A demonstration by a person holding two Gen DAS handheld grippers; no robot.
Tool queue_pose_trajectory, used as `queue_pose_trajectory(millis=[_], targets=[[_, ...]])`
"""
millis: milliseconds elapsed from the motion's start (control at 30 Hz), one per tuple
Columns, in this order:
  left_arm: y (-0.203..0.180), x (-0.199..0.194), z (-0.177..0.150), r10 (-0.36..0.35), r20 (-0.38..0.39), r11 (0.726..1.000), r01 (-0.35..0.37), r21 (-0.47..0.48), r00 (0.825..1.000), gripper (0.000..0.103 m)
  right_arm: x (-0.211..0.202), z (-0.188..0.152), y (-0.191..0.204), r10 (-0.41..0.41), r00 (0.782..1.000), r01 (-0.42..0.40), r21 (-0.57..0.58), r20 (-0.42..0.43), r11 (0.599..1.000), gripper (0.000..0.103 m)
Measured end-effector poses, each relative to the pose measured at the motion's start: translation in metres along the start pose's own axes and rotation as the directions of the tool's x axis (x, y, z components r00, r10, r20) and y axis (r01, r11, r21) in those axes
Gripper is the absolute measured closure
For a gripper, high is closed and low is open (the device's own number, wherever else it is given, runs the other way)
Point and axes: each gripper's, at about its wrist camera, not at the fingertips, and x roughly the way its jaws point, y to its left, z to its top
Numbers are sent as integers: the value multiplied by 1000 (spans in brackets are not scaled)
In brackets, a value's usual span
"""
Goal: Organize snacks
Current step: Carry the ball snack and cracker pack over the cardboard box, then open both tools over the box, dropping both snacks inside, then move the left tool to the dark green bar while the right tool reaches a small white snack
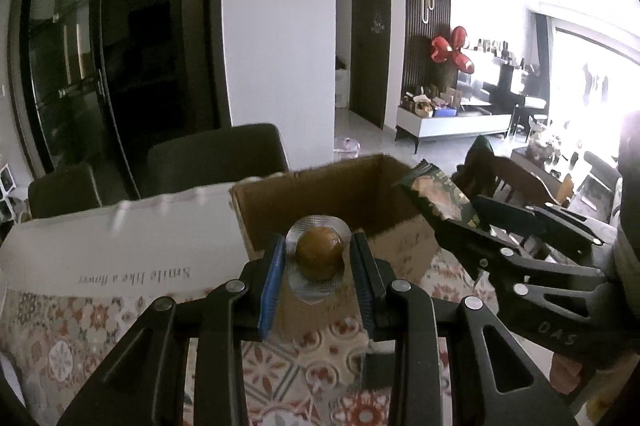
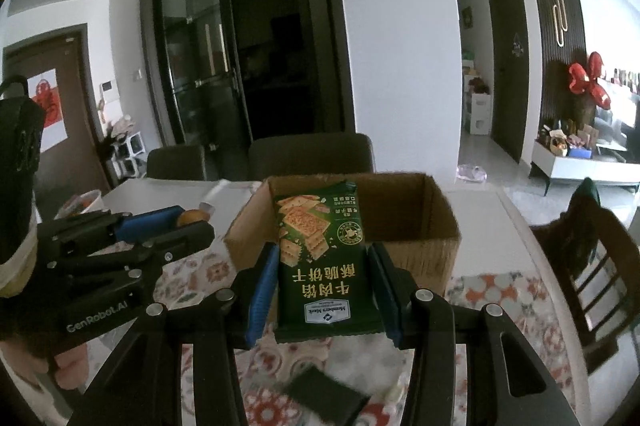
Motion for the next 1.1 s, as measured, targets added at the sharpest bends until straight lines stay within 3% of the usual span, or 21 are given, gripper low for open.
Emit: queue_pose_trajectory(millis=[300,633,800,867,1100], targets=[[11,46,34,-13,-35,1000,12,-26,999,70,42,36,-18,-37,999,37,-4,-10,999,56],[22,94,43,-33,-111,998,27,-56,993,68,81,47,-26,-90,994,89,-20,-67,996,56],[25,96,40,-36,-111,998,29,-63,993,45,92,46,-27,-107,990,106,-17,-94,994,54],[27,94,39,-31,-108,998,25,-62,994,44,93,45,-28,-120,988,119,-15,-98,993,40],[18,69,24,-27,-44,1000,28,15,999,41,69,36,-26,-173,984,172,-22,-50,985,39]])
